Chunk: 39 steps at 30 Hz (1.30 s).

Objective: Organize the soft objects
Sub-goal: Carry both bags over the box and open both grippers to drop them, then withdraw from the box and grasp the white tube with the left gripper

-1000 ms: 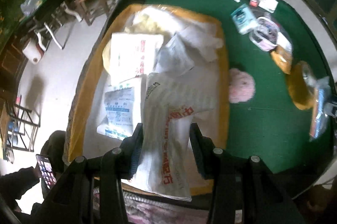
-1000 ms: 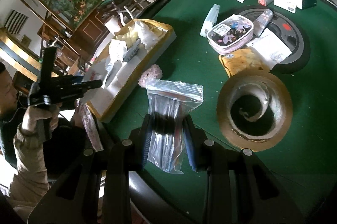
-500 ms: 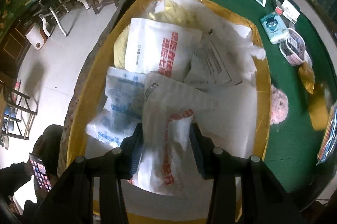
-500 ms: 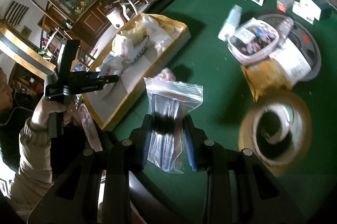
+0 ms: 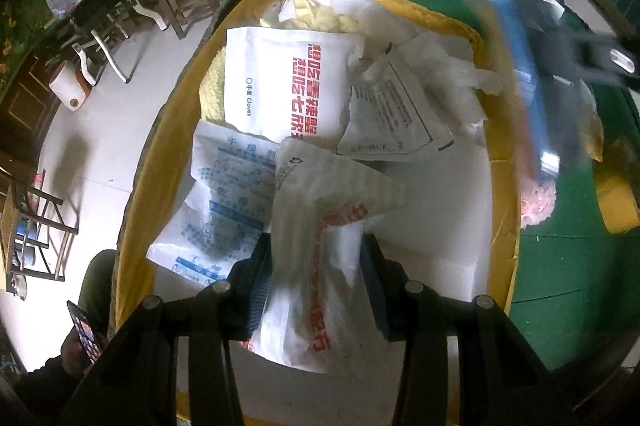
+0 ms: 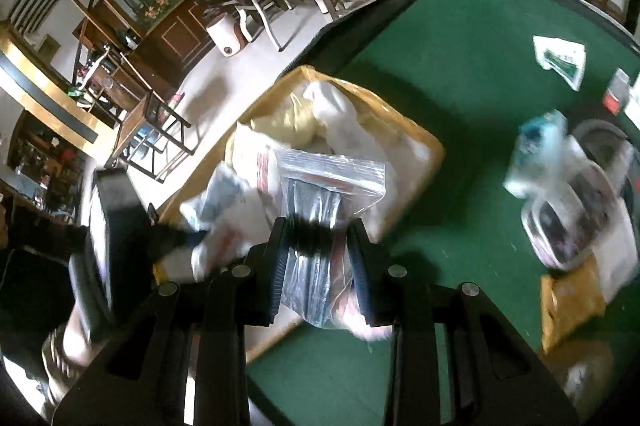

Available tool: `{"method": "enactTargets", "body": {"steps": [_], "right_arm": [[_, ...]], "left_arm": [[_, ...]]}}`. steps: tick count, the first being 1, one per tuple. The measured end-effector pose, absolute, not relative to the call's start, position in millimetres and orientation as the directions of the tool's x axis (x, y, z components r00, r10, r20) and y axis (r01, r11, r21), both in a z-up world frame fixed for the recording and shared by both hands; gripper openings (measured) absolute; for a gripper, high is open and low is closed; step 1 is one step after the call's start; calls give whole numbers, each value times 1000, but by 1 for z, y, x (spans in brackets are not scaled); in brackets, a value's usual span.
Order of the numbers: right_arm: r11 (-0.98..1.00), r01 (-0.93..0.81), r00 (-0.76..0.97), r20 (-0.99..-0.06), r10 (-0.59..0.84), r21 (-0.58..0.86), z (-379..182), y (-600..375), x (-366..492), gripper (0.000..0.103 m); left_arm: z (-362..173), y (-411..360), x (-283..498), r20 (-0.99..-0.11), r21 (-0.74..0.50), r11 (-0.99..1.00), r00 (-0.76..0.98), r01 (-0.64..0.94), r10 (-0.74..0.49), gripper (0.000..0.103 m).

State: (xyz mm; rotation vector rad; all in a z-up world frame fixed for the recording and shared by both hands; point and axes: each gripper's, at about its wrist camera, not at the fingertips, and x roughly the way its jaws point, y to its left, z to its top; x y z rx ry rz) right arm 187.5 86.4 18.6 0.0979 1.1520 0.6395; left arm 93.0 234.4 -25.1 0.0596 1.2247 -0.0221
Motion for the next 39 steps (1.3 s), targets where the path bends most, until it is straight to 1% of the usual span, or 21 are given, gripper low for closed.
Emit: {"method": "enactTargets", "body": {"steps": [6, 10, 13, 15, 17, 18, 23, 24, 25, 26, 30, 31, 36, 37, 38, 39], "right_arm": [[815, -398, 228, -815, 533, 422, -8, 113, 212, 29], [837, -369, 217, -838, 500, 404, -25, 115, 218, 29], [833, -361, 208, -834, 511, 420, -29, 112, 221, 32], [834, -354, 214, -831, 513, 424, -29, 110, 220, 38], [834, -355, 226, -827, 515, 422, -26, 107, 218, 54], [831, -357, 231, -821, 521, 427, -23, 105, 217, 55], [824, -380, 275, -799, 535, 421, -2, 95, 203, 56], [821, -384, 280, -794, 539, 421, 2, 92, 200, 58], [819, -387, 285, -789, 544, 424, 6, 87, 196, 65], [817, -387, 288, -786, 548, 427, 7, 83, 193, 69], [808, -359, 299, -763, 573, 467, 17, 51, 172, 70], [804, -349, 296, -757, 582, 482, 18, 41, 166, 74], [788, -343, 284, -744, 605, 511, 21, -1, 137, 75], [795, -342, 289, -749, 596, 501, 23, -12, 130, 79], [801, -341, 297, -752, 589, 492, 25, -22, 126, 85], [808, -340, 312, -753, 580, 482, 30, -36, 117, 85]], "left_arm": [[-25, 235, 93, -939, 33, 998, 343, 56, 12, 43], [-26, 235, 92, -939, 35, 997, 343, 62, 12, 43], [-27, 234, 92, -940, 35, 998, 342, 60, 12, 44], [-26, 234, 93, -940, 35, 998, 340, 55, 14, 44], [-26, 233, 94, -942, 40, 998, 334, 50, 21, 45], [-27, 232, 94, -945, 43, 998, 326, 48, 25, 46], [-26, 225, 90, -950, 77, 996, 306, 49, 59, 47], [-25, 223, 89, -950, 80, 996, 306, 49, 61, 47], [-23, 222, 87, -949, 84, 995, 307, 49, 65, 48], [-22, 221, 86, -948, 92, 995, 309, 49, 72, 50], [-17, 213, 79, -943, 125, 991, 318, 53, 102, 53], [-15, 210, 77, -941, 132, 990, 320, 56, 108, 53], [-7, 198, 66, -934, 160, 985, 332, 68, 129, 54], [-5, 195, 63, -932, 167, 983, 336, 72, 134, 54], [-3, 191, 61, -931, 172, 982, 339, 74, 137, 54], [0, 187, 59, -929, 176, 981, 342, 77, 140, 55]]}}
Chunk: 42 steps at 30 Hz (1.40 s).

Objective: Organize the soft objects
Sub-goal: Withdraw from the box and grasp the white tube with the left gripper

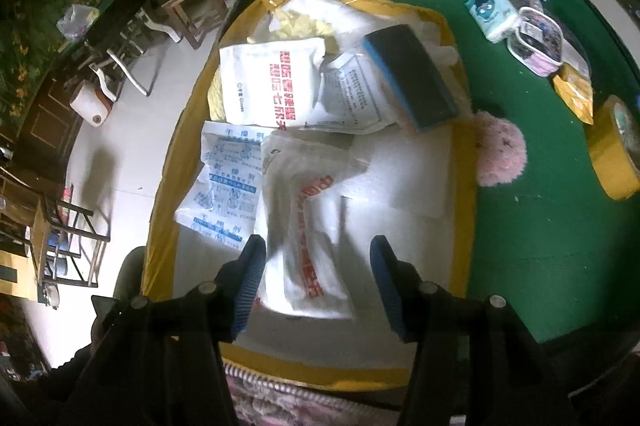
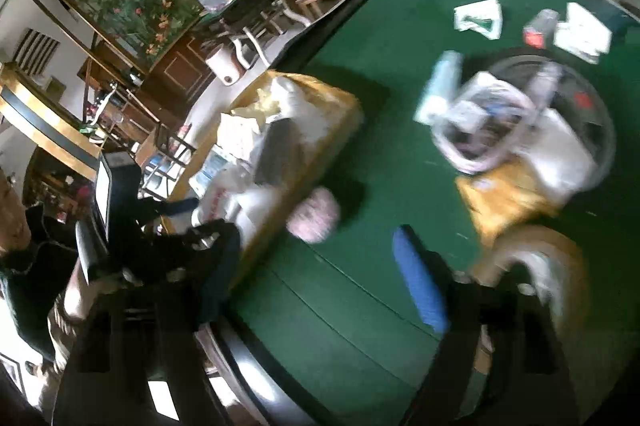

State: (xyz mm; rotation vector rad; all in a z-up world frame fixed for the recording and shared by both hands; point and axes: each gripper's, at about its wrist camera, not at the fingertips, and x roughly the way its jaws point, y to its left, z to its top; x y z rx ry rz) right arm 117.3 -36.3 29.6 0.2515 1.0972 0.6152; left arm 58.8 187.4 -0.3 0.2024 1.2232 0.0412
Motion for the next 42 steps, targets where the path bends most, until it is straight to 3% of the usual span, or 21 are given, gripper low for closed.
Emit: {"method": "enactTargets", "body": {"steps": [5, 10, 19, 32, 40, 42], "right_arm": [[830, -300, 358, -751, 554, 470, 38, -94, 89, 85], [883, -170, 382, -797, 469, 438, 26, -149, 74, 85], [881, 2, 423, -799, 428, 473, 14, -220, 47, 85], [858, 40, 422, -787, 450, 512, 6, -245, 51, 85], [851, 39, 405, -786, 466, 524, 1, -244, 65, 85], [850, 40, 399, -788, 469, 526, -1, -244, 67, 85]], "left_arm": [[16, 169, 52, -923, 185, 976, 361, 113, 133, 55], [35, 135, 54, -921, 135, 974, 386, 182, 55, 63], [29, 57, 98, -942, 50, 942, 328, 333, -66, 64], [18, 11, 221, -934, -21, 984, 347, 175, -81, 64], [-8, -4, 275, -933, 23, 995, 359, 102, -15, 63], [-16, -4, 281, -934, 14, 995, 358, 94, -21, 56]]}}
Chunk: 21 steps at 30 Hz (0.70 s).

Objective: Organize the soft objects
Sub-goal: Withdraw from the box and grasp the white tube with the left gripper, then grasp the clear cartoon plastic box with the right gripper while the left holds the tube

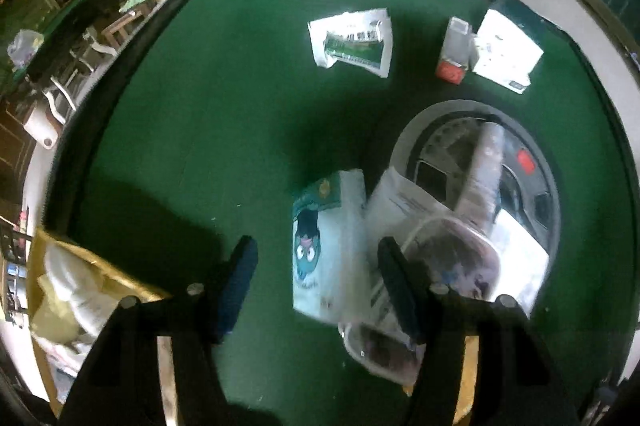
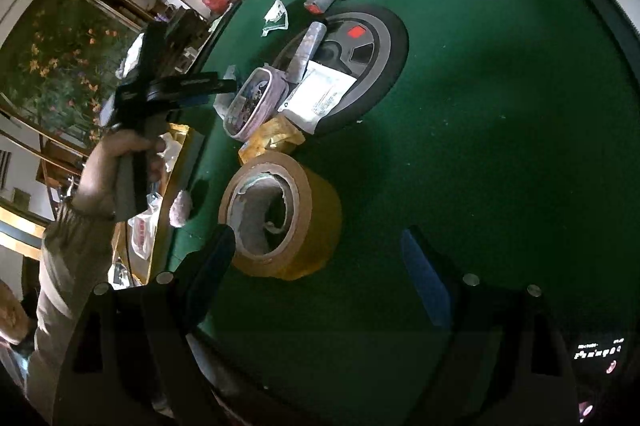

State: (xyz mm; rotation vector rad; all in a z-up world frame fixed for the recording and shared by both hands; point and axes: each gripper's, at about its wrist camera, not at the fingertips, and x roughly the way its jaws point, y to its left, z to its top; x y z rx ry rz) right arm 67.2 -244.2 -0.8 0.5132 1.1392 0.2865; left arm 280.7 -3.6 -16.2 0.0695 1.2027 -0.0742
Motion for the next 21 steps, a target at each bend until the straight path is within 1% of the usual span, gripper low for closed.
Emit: {"method": "enactTargets", "body": {"steps": [1, 2, 5, 8, 12, 16, 19, 21], "right_arm": [[849, 41, 396, -789, 470, 526, -1, -244, 69, 85], [849, 42, 394, -790, 470, 527, -2, -244, 70, 85], [850, 43, 389, -793, 469, 524, -2, -241, 78, 85], [846, 34, 390, -787, 479, 532, 1, -232, 92, 85], [821, 30, 369, -769, 522, 571, 3, -204, 136, 86], [808, 28, 323, -770, 550, 589, -3, -161, 188, 86], [825, 80, 307, -802, 513, 559, -18, -133, 224, 86], [839, 158, 303, -834, 461, 521, -31, -122, 243, 86]], "left_arm": [[-21, -2, 282, -935, 10, 995, 355, 97, -25, 39], [-26, -1, 282, -942, -6, 995, 334, 103, -40, 9], [-23, 7, 274, -934, -33, 992, 350, 123, -74, 9], [-8, 20, 249, -930, -78, 981, 341, 180, -136, 9], [17, 37, 200, -921, -94, 962, 344, 255, -181, 9], [37, 47, 155, -909, -90, 953, 368, 288, -197, 10], [38, 48, 124, -902, -105, 943, 368, 316, -224, 10], [33, 48, 105, -899, -119, 935, 363, 334, -244, 10]]}}
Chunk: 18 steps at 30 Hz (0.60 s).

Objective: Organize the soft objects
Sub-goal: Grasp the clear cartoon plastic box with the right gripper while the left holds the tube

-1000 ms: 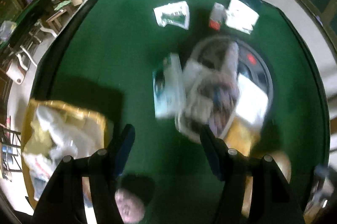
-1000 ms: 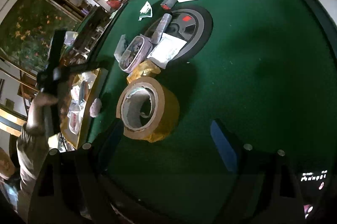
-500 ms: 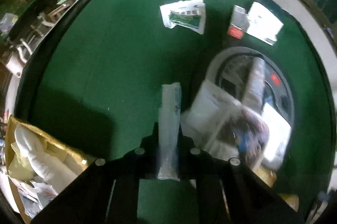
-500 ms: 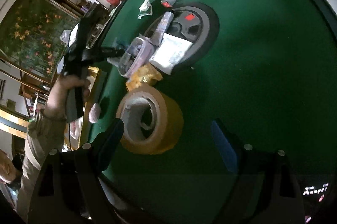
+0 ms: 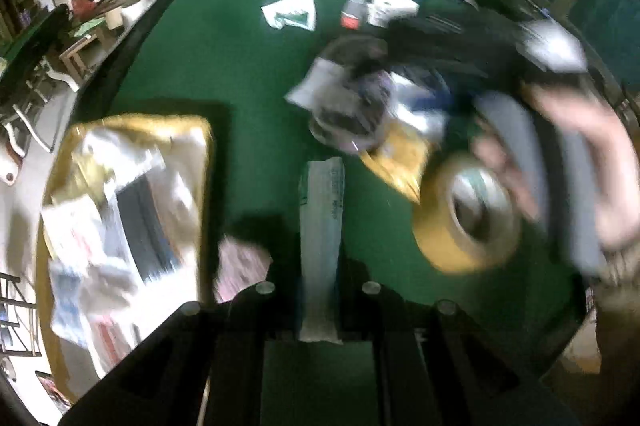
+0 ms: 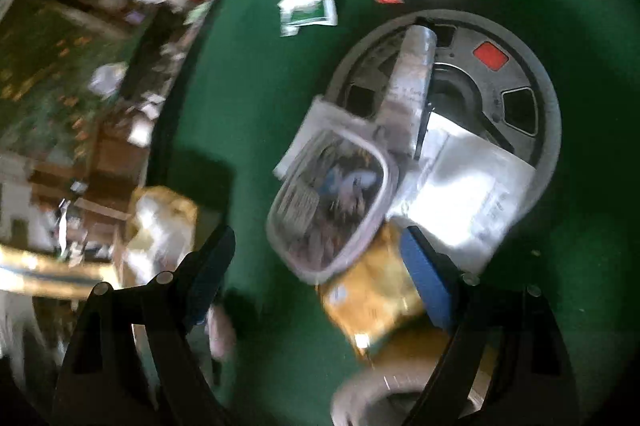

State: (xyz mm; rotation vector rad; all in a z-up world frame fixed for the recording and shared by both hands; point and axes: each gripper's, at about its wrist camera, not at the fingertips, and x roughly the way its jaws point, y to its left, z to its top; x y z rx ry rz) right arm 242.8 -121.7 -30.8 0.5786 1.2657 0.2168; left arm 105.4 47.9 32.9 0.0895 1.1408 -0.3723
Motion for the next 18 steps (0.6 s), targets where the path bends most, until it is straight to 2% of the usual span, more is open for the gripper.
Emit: {"method": "enactTargets", "body": {"steps": [3, 6, 10, 12, 13, 15, 16, 18], "right_arm": [[862, 234, 275, -881, 385, 449, -49, -106, 263, 86], [872, 281, 253, -907, 336, 401, -62, -95, 275, 99], [914, 255, 249, -935, 253, 316, -62, -81, 281, 99], [934, 229, 247, -944, 218, 276, -61, -75, 282, 94], [940, 222, 248, -947, 204, 260, -61, -73, 282, 88], [954, 195, 261, -950, 173, 227, -58, -69, 281, 88], [955, 178, 266, -946, 186, 238, -57, -69, 280, 83], [951, 163, 276, -938, 210, 261, -55, -69, 278, 82]], "left_arm": [[20, 49, 84, -901, -139, 926, 343, 350, -265, 10], [9, 53, 77, -910, -143, 925, 321, 353, -263, 10], [6, 67, 76, -910, -142, 933, 327, 331, -255, 10], [8, 73, 75, -906, -150, 935, 334, 320, -260, 10], [8, 75, 75, -905, -151, 936, 336, 319, -260, 10], [8, 78, 72, -904, -152, 936, 338, 318, -262, 10], [8, 78, 71, -904, -153, 935, 338, 319, -263, 10], [8, 78, 72, -904, -150, 936, 339, 320, -261, 10]]}}
